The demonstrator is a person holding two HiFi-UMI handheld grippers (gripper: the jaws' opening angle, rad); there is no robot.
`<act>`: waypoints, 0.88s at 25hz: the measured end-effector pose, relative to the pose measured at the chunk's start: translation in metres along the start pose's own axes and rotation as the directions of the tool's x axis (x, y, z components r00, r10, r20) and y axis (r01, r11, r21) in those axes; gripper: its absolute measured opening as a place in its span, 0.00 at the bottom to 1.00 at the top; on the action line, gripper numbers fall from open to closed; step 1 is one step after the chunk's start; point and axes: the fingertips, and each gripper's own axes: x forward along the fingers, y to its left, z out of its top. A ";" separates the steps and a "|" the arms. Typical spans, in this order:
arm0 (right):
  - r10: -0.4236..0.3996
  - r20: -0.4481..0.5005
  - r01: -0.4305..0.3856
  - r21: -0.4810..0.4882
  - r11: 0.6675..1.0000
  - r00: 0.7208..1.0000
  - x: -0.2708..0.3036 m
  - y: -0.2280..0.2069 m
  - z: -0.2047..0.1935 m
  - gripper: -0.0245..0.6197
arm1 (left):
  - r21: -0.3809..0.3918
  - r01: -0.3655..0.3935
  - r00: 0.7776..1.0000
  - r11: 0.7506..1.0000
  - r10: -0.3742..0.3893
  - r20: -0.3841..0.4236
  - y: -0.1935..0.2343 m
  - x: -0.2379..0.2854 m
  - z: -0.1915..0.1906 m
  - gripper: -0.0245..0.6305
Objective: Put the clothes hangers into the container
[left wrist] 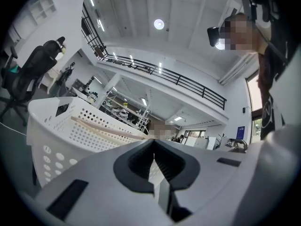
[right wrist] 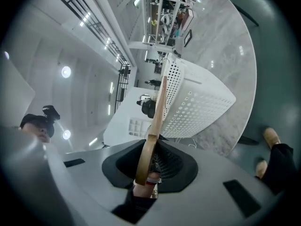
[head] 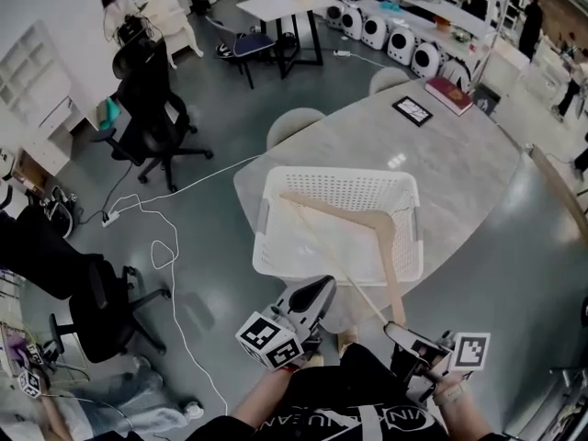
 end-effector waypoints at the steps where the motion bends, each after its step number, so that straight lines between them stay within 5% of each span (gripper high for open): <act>1: -0.003 -0.005 0.003 0.014 1.000 1.000 0.002 0.000 0.002 0.15 | 0.002 -0.003 1.000 1.000 0.003 0.000 0.001 0.000 0.000 0.05; 22: -0.117 -0.071 0.127 0.152 0.980 0.991 0.027 -0.012 0.038 0.15 | -0.027 -0.011 0.999 1.000 0.013 0.051 0.009 0.003 0.018 0.05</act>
